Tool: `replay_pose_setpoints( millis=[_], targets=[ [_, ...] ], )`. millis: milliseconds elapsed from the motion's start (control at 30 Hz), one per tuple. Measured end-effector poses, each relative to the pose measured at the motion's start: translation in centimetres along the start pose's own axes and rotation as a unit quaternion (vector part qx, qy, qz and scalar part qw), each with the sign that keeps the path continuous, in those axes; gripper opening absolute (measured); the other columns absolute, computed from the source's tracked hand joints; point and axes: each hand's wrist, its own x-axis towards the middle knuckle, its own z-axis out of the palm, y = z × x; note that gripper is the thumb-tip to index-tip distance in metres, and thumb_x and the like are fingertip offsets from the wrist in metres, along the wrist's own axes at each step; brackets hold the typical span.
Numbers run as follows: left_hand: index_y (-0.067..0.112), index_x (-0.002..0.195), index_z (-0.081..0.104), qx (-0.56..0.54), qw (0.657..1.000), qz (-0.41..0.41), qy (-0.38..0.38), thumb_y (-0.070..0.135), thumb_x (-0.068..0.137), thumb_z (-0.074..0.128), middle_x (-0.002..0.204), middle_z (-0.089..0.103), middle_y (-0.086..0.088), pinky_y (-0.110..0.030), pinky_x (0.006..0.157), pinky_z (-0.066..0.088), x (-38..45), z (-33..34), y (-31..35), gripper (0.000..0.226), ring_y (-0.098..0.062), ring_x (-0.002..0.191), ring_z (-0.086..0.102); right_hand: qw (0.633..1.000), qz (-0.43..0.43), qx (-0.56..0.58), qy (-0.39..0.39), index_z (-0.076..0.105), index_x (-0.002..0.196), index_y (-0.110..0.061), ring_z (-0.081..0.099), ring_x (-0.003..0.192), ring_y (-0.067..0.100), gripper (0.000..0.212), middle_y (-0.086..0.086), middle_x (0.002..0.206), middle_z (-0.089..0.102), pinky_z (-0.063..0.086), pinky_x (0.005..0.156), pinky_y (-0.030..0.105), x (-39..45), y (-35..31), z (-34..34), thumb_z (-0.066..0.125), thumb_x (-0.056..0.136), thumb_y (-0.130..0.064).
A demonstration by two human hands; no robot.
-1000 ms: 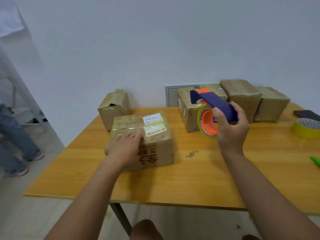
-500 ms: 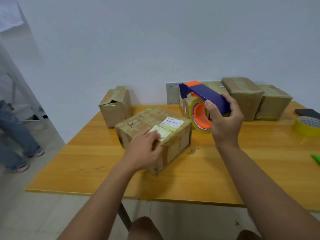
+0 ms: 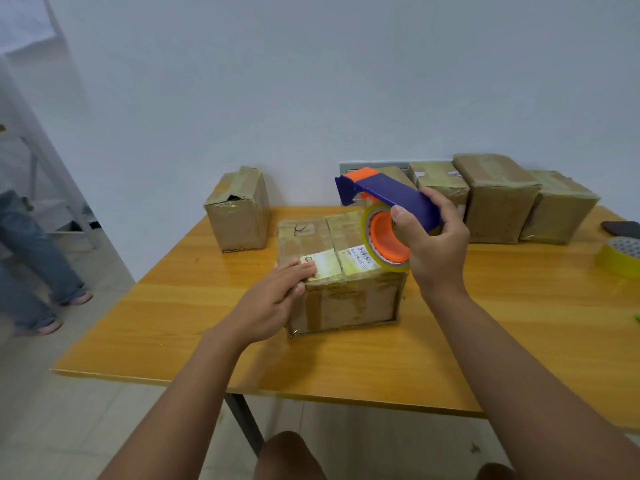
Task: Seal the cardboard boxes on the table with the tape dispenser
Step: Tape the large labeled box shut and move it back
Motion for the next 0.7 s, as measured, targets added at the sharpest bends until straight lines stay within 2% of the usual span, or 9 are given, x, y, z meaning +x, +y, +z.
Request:
replay_pose_setpoints(
  millis=[133,200,333,467,633,700],
  targets=[
    [0.022,0.142,0.049,-0.005,0.999,0.007,0.049,0.019,0.105,0.037,0.144,0.041,0.020,-0.014,0.117,0.005,-0.2,0.9,-0.2,0.039,0.006,0.138,0.023,1.000,-0.004,-0.003,-0.011,0.057,0.125,-0.023,0.057,0.099,-0.004,0.053,-0.014,0.112,0.058,0.051,0.078,0.016,-0.3,0.0,0.8,0.073,0.078,-0.042],
    [0.022,0.141,0.050,-0.006,0.998,0.016,0.060,0.026,0.103,0.035,0.143,0.042,0.020,-0.010,0.115,0.004,-0.2,1.0,-0.3,0.041,0.005,0.138,0.025,1.000,-0.006,-0.006,-0.016,0.057,0.124,-0.024,0.056,0.098,-0.008,0.052,-0.018,0.110,0.057,0.051,0.077,0.014,-0.5,0.0,1.0,0.073,0.078,-0.042],
    [0.025,0.140,0.050,-0.035,0.997,0.019,0.069,0.033,0.101,0.031,0.145,0.041,0.020,-0.014,0.116,0.007,-0.3,1.2,-1.0,0.045,0.006,0.143,0.018,1.000,-0.008,-0.010,-0.024,0.056,0.125,-0.024,0.055,0.097,-0.011,0.049,-0.020,0.109,0.056,0.050,0.075,0.012,-0.6,0.1,1.1,0.074,0.081,-0.038],
    [0.027,0.128,0.053,-0.103,0.981,-0.006,0.162,0.031,0.102,0.040,0.143,0.041,0.011,-0.005,0.107,0.018,-0.8,2.2,-1.0,0.029,-0.001,0.147,0.014,0.999,-0.001,-0.006,-0.032,0.058,0.124,-0.024,0.057,0.097,-0.007,0.048,-0.019,0.110,0.057,0.049,0.075,0.012,-0.6,0.5,0.9,0.075,0.081,-0.036],
    [0.030,0.134,0.047,-0.136,0.976,-0.020,0.170,0.035,0.099,0.041,0.151,0.035,0.011,-0.024,0.113,0.024,-1.7,3.5,-1.5,0.036,-0.004,0.147,0.018,0.999,0.008,-0.006,-0.037,0.058,0.128,-0.018,0.054,0.099,-0.016,0.048,-0.023,0.113,0.055,0.047,0.076,0.008,-0.8,1.7,0.7,0.076,0.085,-0.027],
    [0.029,0.137,0.045,-0.146,0.973,-0.024,0.175,0.035,0.100,0.040,0.154,0.032,0.010,-0.025,0.114,0.023,-1.8,3.9,-1.4,0.038,-0.005,0.146,0.019,0.999,0.010,-0.008,-0.040,0.058,0.128,-0.018,0.054,0.099,-0.016,0.048,-0.023,0.113,0.054,0.047,0.075,0.008,-0.7,1.9,0.7,0.076,0.085,-0.027]
  ],
)
